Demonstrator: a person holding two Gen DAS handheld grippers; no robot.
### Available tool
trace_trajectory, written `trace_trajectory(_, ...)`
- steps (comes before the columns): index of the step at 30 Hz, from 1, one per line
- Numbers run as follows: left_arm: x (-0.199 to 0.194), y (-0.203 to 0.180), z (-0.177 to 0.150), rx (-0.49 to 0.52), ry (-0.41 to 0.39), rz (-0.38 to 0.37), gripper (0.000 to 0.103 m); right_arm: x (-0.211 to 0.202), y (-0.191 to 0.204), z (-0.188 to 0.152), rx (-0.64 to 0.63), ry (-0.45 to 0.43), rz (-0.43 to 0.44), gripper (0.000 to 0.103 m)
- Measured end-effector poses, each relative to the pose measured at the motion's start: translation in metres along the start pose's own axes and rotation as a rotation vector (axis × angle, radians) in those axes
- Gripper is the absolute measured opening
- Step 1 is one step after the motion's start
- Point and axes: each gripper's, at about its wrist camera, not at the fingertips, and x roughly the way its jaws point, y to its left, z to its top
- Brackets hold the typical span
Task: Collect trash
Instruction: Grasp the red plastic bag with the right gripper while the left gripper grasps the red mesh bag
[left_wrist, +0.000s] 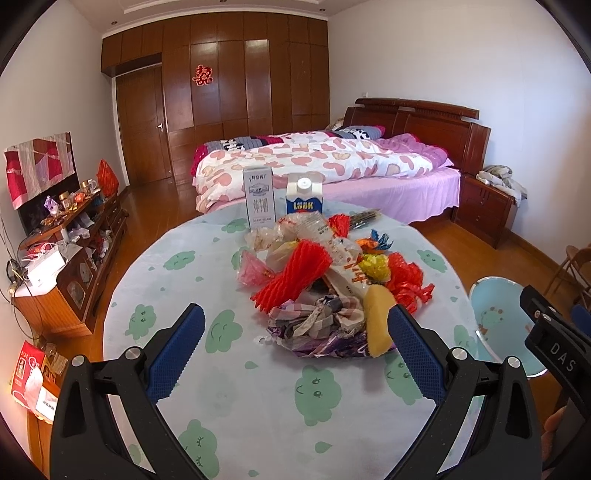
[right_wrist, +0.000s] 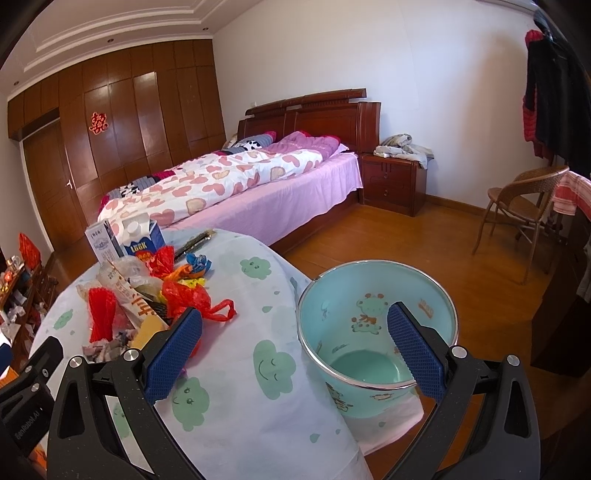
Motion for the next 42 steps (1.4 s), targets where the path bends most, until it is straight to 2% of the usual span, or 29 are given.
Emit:
trace_trajectory(7,0.033,0.014,-0.011,-0.005,0.043,0.015,0.097,0.022,0.0,-0.016,0.001,0.005,0.06,0.098)
trace_trajectory(11,0.056,0.036,-0.016,-0.054,0.091,-0.017,0.097,0.035,0.009,-0.026,-0.046,0.016,0.115,0.098)
trace_trajectory(15,0.071,0.062,-0.019,-0.069,0.103,-0.023,0.096,0.053,0.015,-0.033,-0.085,0.054,0.164,0.096)
trace_trajectory(17,0.075,0.074,-0.019,-0.089,0.105,-0.03,0.094,0.06,0.016,-0.031,-0.069,0.074,0.181,0.082)
trace_trajectory(20,0.08,0.088,-0.015,-0.092,0.102,-0.04,0.089,0.074,0.022,-0.023,-0.058,0.125,0.226,0.069)
trace_trajectory(23,0.087,0.092,-0.005,-0.065,0.089,-0.052,0.083,0.08,0.036,-0.016,-0.089,0.146,0.276,0.062)
trace_trajectory(26,0.094,0.089,0.007,-0.027,0.069,-0.064,0.082,0.092,0.048,-0.008,-0.114,0.168,0.285,0.056)
trace_trajectory(33,0.133,0.065,0.023,0.017,0.112,-0.158,0.082,0.13,0.075,-0.002,-0.103,0.307,0.364,0.055)
trace_trajectory(34,0.137,0.062,0.023,0.017,0.123,-0.171,0.082,0.134,0.079,-0.004,-0.11,0.324,0.366,0.053)
trace_trajectory(35,0.142,0.059,0.023,0.017,0.134,-0.181,0.082,0.138,0.083,-0.006,-0.116,0.335,0.371,0.044)
trace_trajectory(37,0.15,0.05,0.022,0.035,0.155,-0.188,0.072,0.142,0.087,-0.009,-0.122,0.355,0.383,0.03)
trace_trajectory(40,0.157,0.044,0.02,0.042,0.177,-0.215,0.059,0.141,0.086,-0.009,-0.12,0.351,0.405,0.025)
trace_trajectory(42,0.161,0.042,0.019,0.029,0.183,-0.244,0.041,0.138,0.086,-0.007,-0.132,0.326,0.416,0.022)
